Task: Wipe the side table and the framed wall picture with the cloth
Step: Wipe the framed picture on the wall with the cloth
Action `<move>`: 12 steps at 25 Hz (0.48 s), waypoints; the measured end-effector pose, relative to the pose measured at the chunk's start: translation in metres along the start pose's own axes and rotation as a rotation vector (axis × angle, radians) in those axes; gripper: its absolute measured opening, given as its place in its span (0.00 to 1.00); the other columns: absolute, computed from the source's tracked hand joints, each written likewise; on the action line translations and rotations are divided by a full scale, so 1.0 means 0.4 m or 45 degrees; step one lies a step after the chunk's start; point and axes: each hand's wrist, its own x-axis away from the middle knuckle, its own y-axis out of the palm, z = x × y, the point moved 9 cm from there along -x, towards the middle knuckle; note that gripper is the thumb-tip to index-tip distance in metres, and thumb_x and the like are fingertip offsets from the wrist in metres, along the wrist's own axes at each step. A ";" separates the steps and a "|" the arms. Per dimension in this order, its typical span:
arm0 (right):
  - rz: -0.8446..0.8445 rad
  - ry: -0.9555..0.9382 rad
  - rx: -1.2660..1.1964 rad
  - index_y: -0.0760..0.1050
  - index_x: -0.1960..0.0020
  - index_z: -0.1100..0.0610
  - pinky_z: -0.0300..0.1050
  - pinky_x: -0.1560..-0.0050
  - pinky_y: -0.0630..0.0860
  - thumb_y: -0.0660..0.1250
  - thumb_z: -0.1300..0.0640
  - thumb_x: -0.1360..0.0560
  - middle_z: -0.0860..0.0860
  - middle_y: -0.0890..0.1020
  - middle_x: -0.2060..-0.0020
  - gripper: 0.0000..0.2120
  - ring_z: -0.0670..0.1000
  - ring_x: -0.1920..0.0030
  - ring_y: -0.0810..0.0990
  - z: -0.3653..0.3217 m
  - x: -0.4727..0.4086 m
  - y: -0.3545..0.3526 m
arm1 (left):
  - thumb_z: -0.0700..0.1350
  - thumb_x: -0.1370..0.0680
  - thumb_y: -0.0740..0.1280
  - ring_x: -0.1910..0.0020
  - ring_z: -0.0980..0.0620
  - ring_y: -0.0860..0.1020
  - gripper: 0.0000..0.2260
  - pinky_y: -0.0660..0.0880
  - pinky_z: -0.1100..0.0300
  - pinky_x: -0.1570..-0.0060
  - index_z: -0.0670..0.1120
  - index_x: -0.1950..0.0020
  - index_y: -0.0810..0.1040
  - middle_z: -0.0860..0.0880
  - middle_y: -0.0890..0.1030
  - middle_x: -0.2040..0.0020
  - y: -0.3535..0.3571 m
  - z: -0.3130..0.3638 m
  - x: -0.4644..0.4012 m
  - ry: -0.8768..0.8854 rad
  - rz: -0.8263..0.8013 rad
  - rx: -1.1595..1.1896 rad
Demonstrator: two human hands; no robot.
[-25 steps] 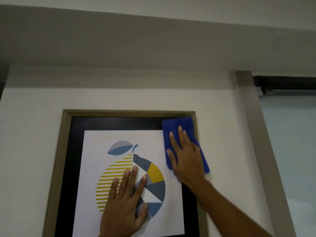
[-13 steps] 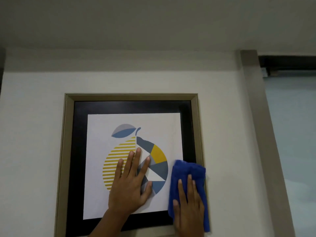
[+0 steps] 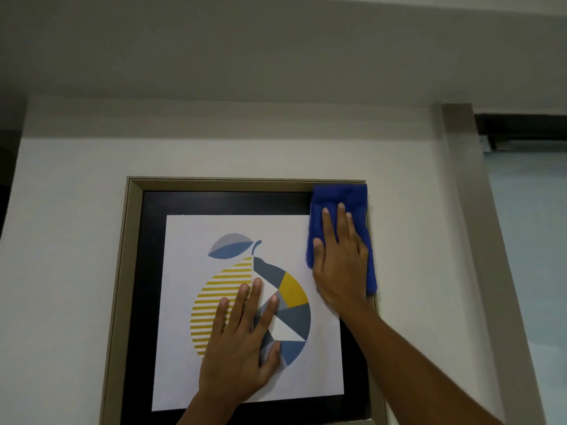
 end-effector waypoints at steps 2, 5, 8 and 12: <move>-0.004 0.056 0.018 0.51 0.21 0.55 0.60 0.30 0.66 0.47 0.46 0.19 0.54 0.53 0.21 0.28 0.58 0.23 0.56 0.029 0.142 0.030 | 0.66 0.22 0.54 0.19 0.41 0.50 0.35 0.41 0.44 0.21 0.51 0.18 0.56 0.44 0.53 0.17 0.000 0.001 0.001 0.000 0.000 0.005; -0.068 0.122 -0.064 0.57 0.24 0.49 0.63 0.36 0.72 0.41 0.40 0.19 0.42 0.46 0.21 0.27 0.51 0.23 0.53 0.056 0.435 0.070 | 0.64 0.21 0.53 0.18 0.41 0.50 0.34 0.44 0.43 0.21 0.51 0.18 0.55 0.44 0.51 0.16 -0.011 0.000 -0.001 -0.003 0.048 0.009; -0.074 0.209 -0.145 0.48 0.24 0.36 0.59 0.40 0.74 0.32 0.36 0.22 0.34 0.45 0.23 0.27 0.40 0.24 0.47 0.083 0.542 0.070 | 0.63 0.21 0.54 0.18 0.41 0.51 0.34 0.43 0.43 0.21 0.51 0.18 0.54 0.44 0.51 0.16 -0.013 0.005 0.002 0.003 0.078 0.036; -0.147 -0.040 0.026 0.50 0.21 0.55 0.58 0.41 0.77 0.42 0.43 0.18 0.56 0.58 0.23 0.29 0.54 0.23 0.54 0.059 0.358 0.040 | 0.64 0.21 0.52 0.19 0.40 0.51 0.34 0.44 0.43 0.21 0.51 0.18 0.54 0.44 0.51 0.17 -0.002 -0.003 0.003 0.015 0.094 0.045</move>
